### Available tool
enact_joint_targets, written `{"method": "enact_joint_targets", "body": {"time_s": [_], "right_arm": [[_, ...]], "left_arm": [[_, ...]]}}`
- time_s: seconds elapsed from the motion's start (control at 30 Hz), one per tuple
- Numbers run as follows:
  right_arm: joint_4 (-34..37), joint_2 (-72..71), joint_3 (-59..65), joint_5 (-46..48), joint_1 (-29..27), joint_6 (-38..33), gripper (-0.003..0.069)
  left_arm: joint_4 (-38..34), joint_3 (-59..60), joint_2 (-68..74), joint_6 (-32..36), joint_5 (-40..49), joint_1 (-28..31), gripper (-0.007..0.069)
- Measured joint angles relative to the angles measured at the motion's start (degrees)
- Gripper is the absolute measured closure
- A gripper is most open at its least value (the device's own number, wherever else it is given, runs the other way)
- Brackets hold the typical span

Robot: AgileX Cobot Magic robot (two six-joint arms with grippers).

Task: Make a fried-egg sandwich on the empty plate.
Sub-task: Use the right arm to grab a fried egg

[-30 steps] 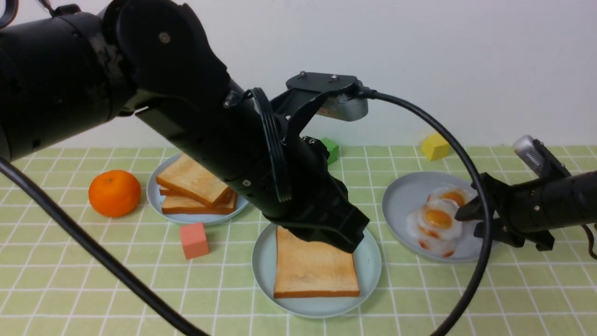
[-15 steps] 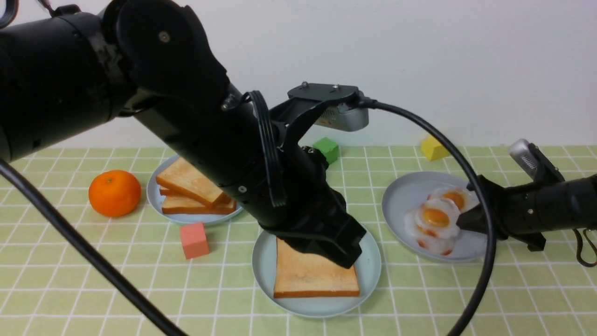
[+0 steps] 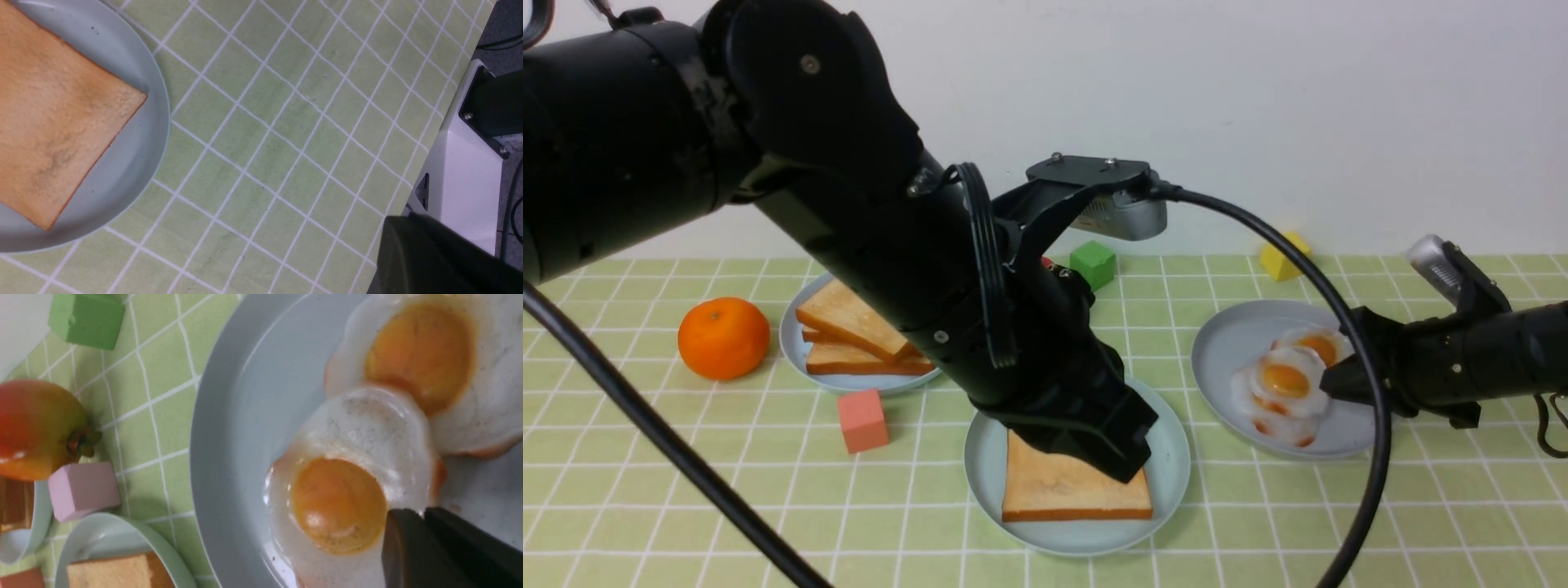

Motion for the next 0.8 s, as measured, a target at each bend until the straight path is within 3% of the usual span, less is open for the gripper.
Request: {"method": "enact_joint_targets", "body": {"time_s": [0.1,0.27,0.53,0.8], "right_arm": [[0.00,-0.12,0.00,0.07,0.00,-1.12,0.0447],[2.80,-0.12,0.00,-1.17,0.00,-1.34,0.0365],[12.15,2.63,-0.18,-2.14,0.00,-5.50,0.0392],[13.77,5.79,-0.69,0.00,-0.02,-6.48,0.0465]], "left_arm": [[0.00,0.00,0.00,0.00,0.00,0.00,0.0638],[0.40,0.00,0.00,0.00,-0.28,0.00,0.0638],[0.66,0.00,0.00,0.00,-1.63,0.00,0.0637],[0.73,0.00,0.00,0.00,-1.85,0.00,0.0634]]}}
